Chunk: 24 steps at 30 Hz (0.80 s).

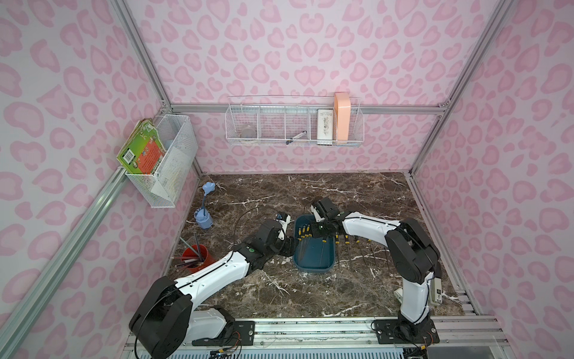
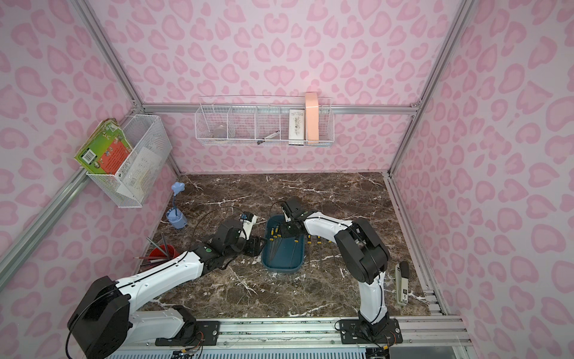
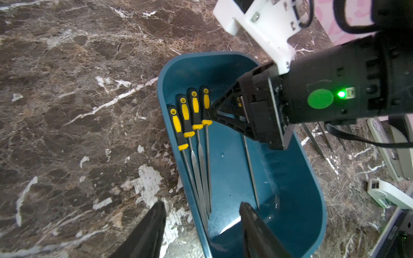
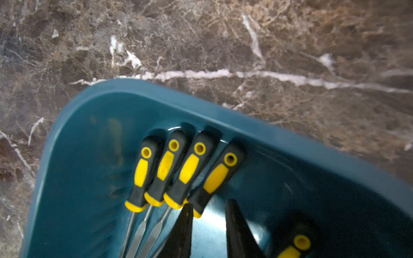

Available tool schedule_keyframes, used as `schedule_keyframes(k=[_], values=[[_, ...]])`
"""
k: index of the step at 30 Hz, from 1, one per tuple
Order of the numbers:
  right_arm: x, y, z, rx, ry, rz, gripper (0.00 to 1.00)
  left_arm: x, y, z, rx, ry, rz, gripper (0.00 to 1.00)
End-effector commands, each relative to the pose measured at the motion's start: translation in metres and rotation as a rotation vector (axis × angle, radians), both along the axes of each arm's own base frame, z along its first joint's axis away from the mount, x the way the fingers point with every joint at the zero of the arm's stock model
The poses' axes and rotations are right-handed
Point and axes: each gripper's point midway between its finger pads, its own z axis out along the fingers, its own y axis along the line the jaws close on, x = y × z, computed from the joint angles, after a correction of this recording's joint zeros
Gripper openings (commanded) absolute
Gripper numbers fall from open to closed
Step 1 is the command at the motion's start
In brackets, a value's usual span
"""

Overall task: Take the file tool out of the storage box
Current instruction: Pick up the file tool from the storage box.

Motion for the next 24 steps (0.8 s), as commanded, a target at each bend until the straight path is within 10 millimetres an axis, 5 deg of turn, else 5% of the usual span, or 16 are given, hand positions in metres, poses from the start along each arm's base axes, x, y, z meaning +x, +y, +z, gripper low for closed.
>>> schedule_keyframes(k=[1,16,24], values=[[0.003,-0.005,-0.002,-0.051,-0.019,-0.016,0.27,0.003,-0.004,0.006,-0.012,-0.02,-0.018,0.58],[0.001,-0.007,-0.031,-0.15,0.018,-0.01,0.3,0.001,-0.005,0.003,0.003,-0.015,-0.031,0.59],[0.008,-0.006,-0.006,-0.176,-0.06,-0.042,0.29,0.005,0.006,-0.01,0.078,0.012,0.015,0.59]])
